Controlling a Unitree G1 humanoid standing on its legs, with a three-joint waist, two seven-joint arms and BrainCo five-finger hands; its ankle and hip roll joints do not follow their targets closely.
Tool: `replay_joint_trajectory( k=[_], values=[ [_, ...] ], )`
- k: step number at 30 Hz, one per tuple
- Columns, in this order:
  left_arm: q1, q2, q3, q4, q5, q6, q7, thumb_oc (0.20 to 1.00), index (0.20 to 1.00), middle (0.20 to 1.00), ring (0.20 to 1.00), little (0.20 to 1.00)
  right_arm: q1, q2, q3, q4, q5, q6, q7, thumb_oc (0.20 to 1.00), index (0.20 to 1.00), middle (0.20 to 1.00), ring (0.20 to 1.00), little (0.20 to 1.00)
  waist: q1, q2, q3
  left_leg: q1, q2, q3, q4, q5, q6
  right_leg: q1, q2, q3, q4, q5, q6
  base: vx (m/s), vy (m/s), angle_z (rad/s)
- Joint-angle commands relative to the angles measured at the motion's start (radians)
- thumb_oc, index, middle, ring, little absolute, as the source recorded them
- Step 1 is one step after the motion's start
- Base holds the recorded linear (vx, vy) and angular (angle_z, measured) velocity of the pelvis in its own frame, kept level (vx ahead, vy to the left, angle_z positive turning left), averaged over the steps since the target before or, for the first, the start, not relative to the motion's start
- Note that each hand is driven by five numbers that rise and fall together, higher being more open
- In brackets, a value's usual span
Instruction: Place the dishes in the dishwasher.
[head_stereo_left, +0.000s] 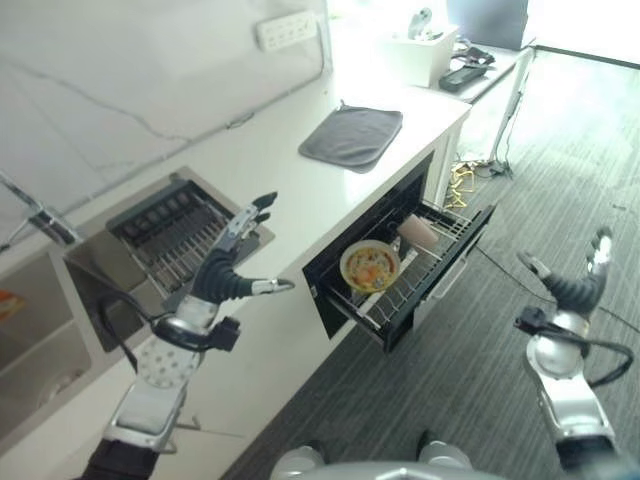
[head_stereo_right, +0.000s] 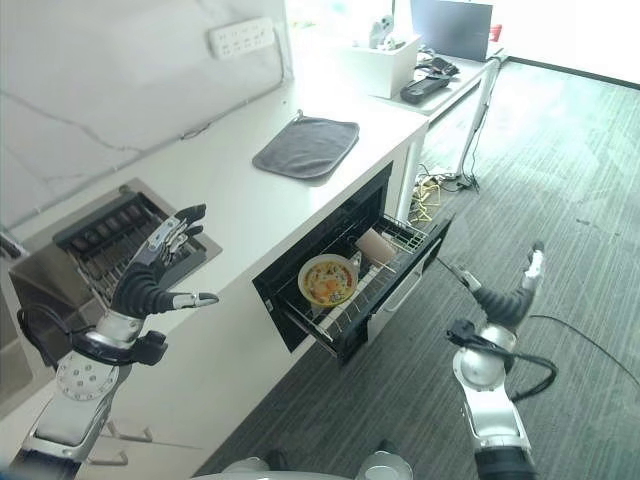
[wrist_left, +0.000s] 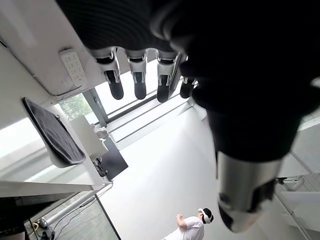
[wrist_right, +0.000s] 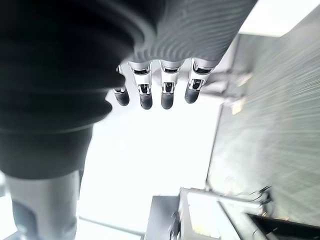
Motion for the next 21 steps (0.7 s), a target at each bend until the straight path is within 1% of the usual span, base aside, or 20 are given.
replay_joint_trajectory(
  k=[1, 2, 3, 4, 5, 7, 8, 10, 11, 14, 15, 17, 18, 19, 20, 21],
  values=[
    [-0.034, 0.015, 0.051, -0.021, -0.003, -0.093, 0.004, 1.000, 1.000, 1.000, 1.000, 1.000, -0.098, 0.018, -0.004, 0.022, 0.039, -0.091, 0.047, 1.000, 1.000, 1.000, 1.000, 1.000, -0.004, -0.019, 0.027, 0.029, -0.009, -0.031, 0.039, -0.046, 0.020, 0.064, -0.026, 0.005, 0.053, -0.068, 0.029, -0.01, 0.064, -0.03],
    [-0.033, 0.022, 0.056, -0.018, -0.010, -0.097, 0.003, 1.000, 1.000, 1.000, 1.000, 1.000, -0.082, 0.033, 0.008, 0.032, 0.071, -0.098, 0.073, 1.000, 1.000, 1.000, 1.000, 1.000, -0.009, -0.013, 0.026, 0.031, -0.014, -0.030, 0.033, -0.044, 0.021, 0.063, -0.028, 0.006, 0.052, -0.068, 0.030, -0.01, 0.084, -0.02],
    [-0.038, 0.032, 0.058, -0.011, -0.022, -0.099, -0.001, 1.000, 1.000, 1.000, 1.000, 1.000, -0.074, 0.046, 0.023, 0.061, 0.146, -0.103, 0.144, 1.000, 1.000, 1.000, 1.000, 1.000, -0.012, -0.006, 0.023, 0.034, -0.022, -0.034, 0.025, -0.044, 0.024, 0.065, -0.031, 0.006, 0.051, -0.068, 0.032, 0.00, 0.058, -0.01],
    [-0.041, 0.036, 0.060, -0.008, -0.028, -0.099, -0.006, 1.000, 1.000, 1.000, 1.000, 1.000, -0.071, 0.054, 0.033, 0.088, 0.190, -0.124, 0.188, 1.000, 1.000, 1.000, 1.000, 1.000, -0.012, -0.004, 0.022, 0.036, -0.025, -0.036, 0.018, -0.042, 0.024, 0.067, -0.032, 0.005, 0.049, -0.067, 0.032, 0.10, 0.043, 0.00],
    [-0.047, 0.044, 0.062, -0.001, -0.036, -0.098, -0.019, 1.000, 1.000, 1.000, 1.000, 1.000, -0.059, 0.079, 0.049, 0.140, 0.301, -0.141, 0.256, 1.000, 1.000, 1.000, 1.000, 1.000, -0.009, -0.001, 0.014, 0.048, -0.032, -0.056, 0.005, -0.054, 0.018, 0.081, -0.035, 0.014, 0.045, -0.081, 0.044, 0.12, 0.011, 0.02],
    [-0.057, 0.051, 0.057, -0.001, -0.036, -0.091, -0.029, 1.000, 1.000, 1.000, 1.000, 1.000, -0.056, 0.099, 0.060, 0.208, 0.434, -0.173, 0.345, 1.000, 1.000, 1.000, 1.000, 1.000, -0.005, 0.003, 0.009, 0.054, -0.038, -0.058, -0.004, -0.050, 0.017, 0.088, -0.038, 0.006, 0.042, -0.081, 0.045, 0.13, 0.002, 0.06],
    [-0.072, 0.056, 0.046, -0.007, -0.036, -0.077, -0.035, 1.000, 1.000, 1.000, 1.000, 1.000, -0.065, 0.110, 0.068, 0.264, 0.486, -0.201, 0.405, 1.000, 1.000, 1.000, 1.000, 1.000, 0.002, 0.008, 0.008, 0.055, -0.044, -0.062, -0.007, -0.050, 0.018, 0.091, -0.043, -0.003, 0.044, -0.082, 0.046, 0.11, 0.013, 0.08],
    [-0.084, 0.058, 0.036, -0.013, -0.042, -0.063, -0.041, 1.000, 1.000, 1.000, 1.000, 1.000, -0.079, 0.117, 0.077, 0.305, 0.532, -0.216, 0.453, 1.000, 1.000, 1.000, 1.000, 1.000, 0.010, 0.016, 0.007, 0.054, -0.052, -0.067, -0.007, -0.049, 0.018, 0.092, -0.048, -0.011, 0.046, -0.083, 0.046, 0.10, 0.046, 0.15],
    [-0.094, 0.058, 0.028, -0.023, -0.051, -0.047, -0.044, 1.000, 1.000, 1.000, 1.000, 1.000, -0.095, 0.117, 0.081, 0.331, 0.550, -0.217, 0.487, 1.000, 1.000, 1.000, 1.000, 1.000, 0.017, 0.026, 0.008, 0.048, -0.058, -0.073, -0.004, -0.049, 0.019, 0.090, -0.053, -0.016, 0.051, -0.085, 0.046, 0.10, 0.083, 0.30],
    [-0.108, 0.048, 0.007, -0.039, -0.065, -0.030, -0.046, 1.000, 1.000, 1.000, 1.000, 1.000, -0.134, 0.112, 0.089, 0.401, 0.623, -0.224, 0.541, 1.000, 1.000, 1.000, 1.000, 1.000, 0.033, 0.052, 0.014, 0.033, -0.074, -0.088, 0.006, -0.048, 0.020, 0.079, -0.069, -0.025, 0.063, -0.089, 0.046, 0.14, 0.125, 0.16],
    [-0.114, 0.036, -0.006, -0.053, -0.071, -0.025, -0.040, 1.000, 1.000, 1.000, 1.000, 1.000, -0.163, 0.098, 0.085, 0.432, 0.642, -0.227, 0.565, 1.000, 1.000, 1.000, 1.000, 1.000, 0.043, 0.071, 0.021, 0.020, -0.081, -0.099, 0.015, -0.047, 0.019, 0.067, -0.079, -0.028, 0.073, -0.091, 0.045, 0.17, 0.193, 0.07],
    [-0.125, 0.022, -0.029, -0.068, -0.077, -0.025, -0.027, 1.000, 1.000, 1.000, 1.000, 1.000, -0.199, 0.075, 0.083, 0.439, 0.644, -0.218, 0.575, 1.000, 1.000, 1.000, 1.000, 1.000, 0.051, 0.096, 0.037, -0.012, -0.088, -0.106, 0.036, -0.048, 0.019, 0.031, -0.095, -0.027, 0.098, -0.099, 0.043, 0.07, 0.228, 0.09],
    [-0.145, 0.012, -0.049, -0.070, -0.077, -0.043, -0.003, 1.000, 1.000, 1.000, 1.000, 1.000, -0.239, 0.054, 0.077, 0.444, 0.647, -0.215, 0.592, 1.000, 1.000, 1.000, 1.000, 1.000, 0.055, 0.117, 0.060, -0.052, -0.089, -0.106, 0.055, -0.047, 0.018, -0.016, -0.111, -0.025, 0.124, -0.104, 0.042, -0.23, 0.250, 0.15],
    [-0.192, 0.004, -0.076, -0.068, -0.072, -0.078, 0.027, 1.000, 1.000, 1.000, 1.000, 1.000, -0.337, 0.012, 0.057, 0.472, 0.659, -0.216, 0.620, 1.000, 1.000, 1.000, 1.000, 1.000, 0.069, 0.139, 0.128, -0.123, -0.086, -0.102, 0.083, -0.041, 0.021, -0.090, -0.132, -0.022, 0.166, -0.107, 0.042, -0.27, 0.188, 0.14],
    [-0.200, 0.004, -0.078, -0.065, -0.070, -0.081, 0.030, 1.000, 1.000, 1.000, 1.000, 1.000, -0.351, 0.008, 0.056, 0.479, 0.667, -0.215, 0.628, 1.000, 1.000, 1.000, 1.000, 1.000, 0.072, 0.140, 0.137, -0.131, -0.084, -0.100, 0.086, -0.040, 0.022, -0.100, -0.135, -0.022, 0.173, -0.109, 0.042, -0.34, 0.058, 0.06],
    [-0.237, 0.007, -0.090, -0.057, -0.057, -0.084, 0.041, 1.000, 1.000, 1.000, 1.000, 1.000, -0.407, -0.004, 0.057, 0.501, 0.699, -0.209, 0.647, 1.000, 1.000, 1.000, 1.000, 1.000, 0.082, 0.141, 0.175, -0.162, -0.076, -0.095, 0.098, -0.037, 0.027, -0.138, -0.145, -0.028, 0.211, -0.114, 0.040, -0.16, -0.027, -0.06]
  ],
)
